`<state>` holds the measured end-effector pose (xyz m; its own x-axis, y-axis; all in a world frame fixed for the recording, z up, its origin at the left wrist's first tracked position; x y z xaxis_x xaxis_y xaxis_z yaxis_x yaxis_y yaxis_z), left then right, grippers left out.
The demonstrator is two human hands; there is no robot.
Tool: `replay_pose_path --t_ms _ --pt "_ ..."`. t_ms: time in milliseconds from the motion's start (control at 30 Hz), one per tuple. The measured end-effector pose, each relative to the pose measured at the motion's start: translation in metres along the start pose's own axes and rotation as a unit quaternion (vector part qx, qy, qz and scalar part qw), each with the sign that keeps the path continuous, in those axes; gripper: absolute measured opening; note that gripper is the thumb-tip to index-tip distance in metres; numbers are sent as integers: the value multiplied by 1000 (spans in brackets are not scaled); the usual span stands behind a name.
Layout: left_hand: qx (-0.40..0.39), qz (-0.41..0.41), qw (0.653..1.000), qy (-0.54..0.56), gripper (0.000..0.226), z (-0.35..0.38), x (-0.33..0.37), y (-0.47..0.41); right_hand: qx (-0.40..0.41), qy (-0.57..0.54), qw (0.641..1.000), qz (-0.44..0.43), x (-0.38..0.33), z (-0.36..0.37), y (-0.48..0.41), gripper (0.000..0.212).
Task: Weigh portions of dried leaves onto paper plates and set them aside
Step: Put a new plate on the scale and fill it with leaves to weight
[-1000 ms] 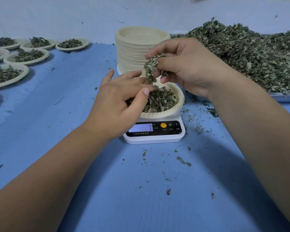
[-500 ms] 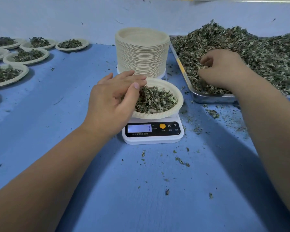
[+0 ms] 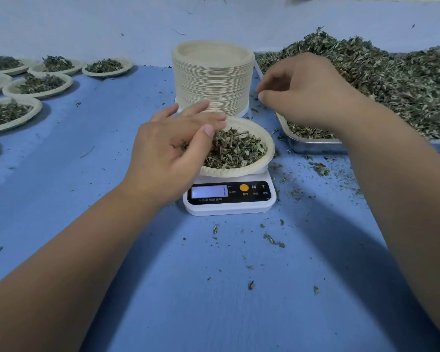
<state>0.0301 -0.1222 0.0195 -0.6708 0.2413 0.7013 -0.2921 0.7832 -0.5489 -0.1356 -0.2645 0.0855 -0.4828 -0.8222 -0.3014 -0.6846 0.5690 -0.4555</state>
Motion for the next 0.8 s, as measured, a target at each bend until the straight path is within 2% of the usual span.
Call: replay_pose_path --t_ms 67,133,200,267,400,533,600,700,767,800 --pt "26 -54 998 17 30 -4 -9 -3 -14 19 1000 -6 -4 -1 4 15" --pt "49 -148 986 51 34 -7 -21 -7 -2 57 998 -12 -7 -1 15 16" --pt "57 -259 961 84 39 -6 -36 -11 40 97 994 0 -4 -1 33 21" --pt "39 -330 935 127 39 -1 -48 -14 46 110 992 30 3 5 50 23" --pt "2 -382 912 147 43 11 -59 -12 15 32 995 96 12 21 63 22" --pt "-44 -454 856 243 40 19 -54 -8 10 -32 996 86 -2 31 63 17" --pt "-23 -464 833 301 32 17 -54 -8 10 -46 995 93 -5 32 63 13" --pt "37 -463 808 363 38 7 -51 -12 29 -93 991 93 -13 29 61 10" --pt "68 -480 775 405 20 -3 -54 -16 38 -120 989 73 -25 28 58 11" --pt "71 -489 754 432 18 -7 -55 -18 28 -132 989 63 -32 30 56 11"
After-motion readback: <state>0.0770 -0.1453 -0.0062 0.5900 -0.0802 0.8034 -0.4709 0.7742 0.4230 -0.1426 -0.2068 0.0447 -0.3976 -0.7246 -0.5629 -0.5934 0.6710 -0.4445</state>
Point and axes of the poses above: each hand's wrist, its own y-axis away from the middle knuckle, its own z-axis out of the palm, x = y × z, the point moved 5 cm from there along -y, towards the middle knuckle, and after that the axes turned 13 degrees about -z, right-handed, at the moved point
